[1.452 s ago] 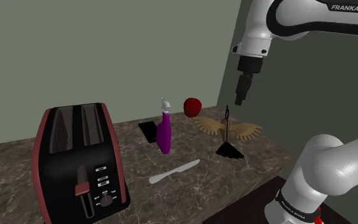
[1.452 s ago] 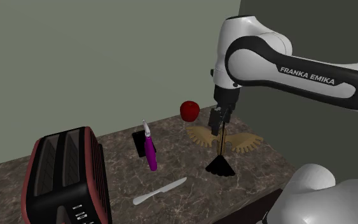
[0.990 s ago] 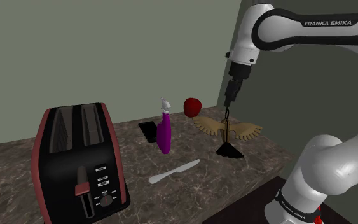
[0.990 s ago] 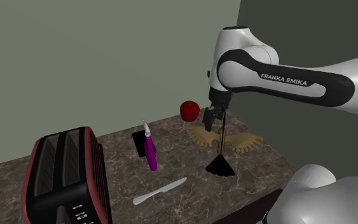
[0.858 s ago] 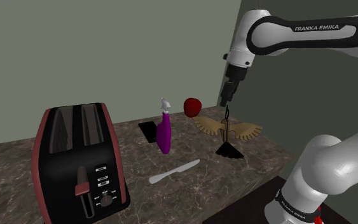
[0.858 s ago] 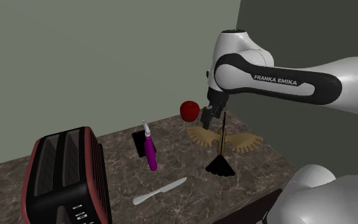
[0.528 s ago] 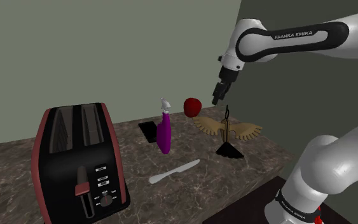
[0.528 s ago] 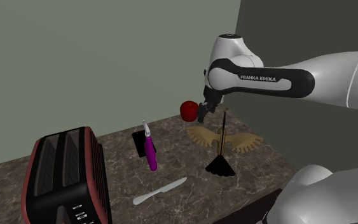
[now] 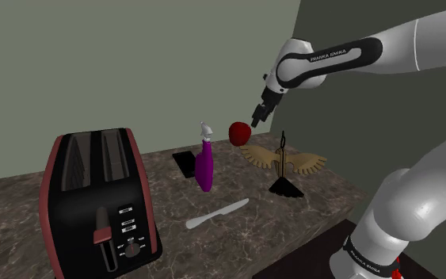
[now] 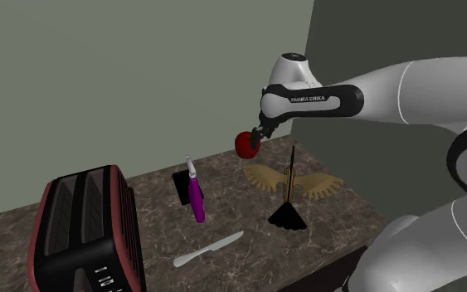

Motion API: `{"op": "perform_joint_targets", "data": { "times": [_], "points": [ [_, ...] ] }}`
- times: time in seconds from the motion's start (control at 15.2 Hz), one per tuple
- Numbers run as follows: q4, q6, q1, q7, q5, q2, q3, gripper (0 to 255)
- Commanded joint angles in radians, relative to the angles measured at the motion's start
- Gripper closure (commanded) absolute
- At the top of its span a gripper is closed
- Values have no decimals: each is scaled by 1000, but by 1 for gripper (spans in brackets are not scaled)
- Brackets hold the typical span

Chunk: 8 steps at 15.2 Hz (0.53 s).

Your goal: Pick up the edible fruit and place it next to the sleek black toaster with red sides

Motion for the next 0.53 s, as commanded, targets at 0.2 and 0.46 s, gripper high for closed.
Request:
{"op": "perform_joint_targets", "data": {
  "times": [0.2, 0.46],
  "points": [
    [82, 143, -7, -53, 35, 144, -38, 0],
    [172, 234, -15, -109, 88, 266, -64, 0]
  ]
}}
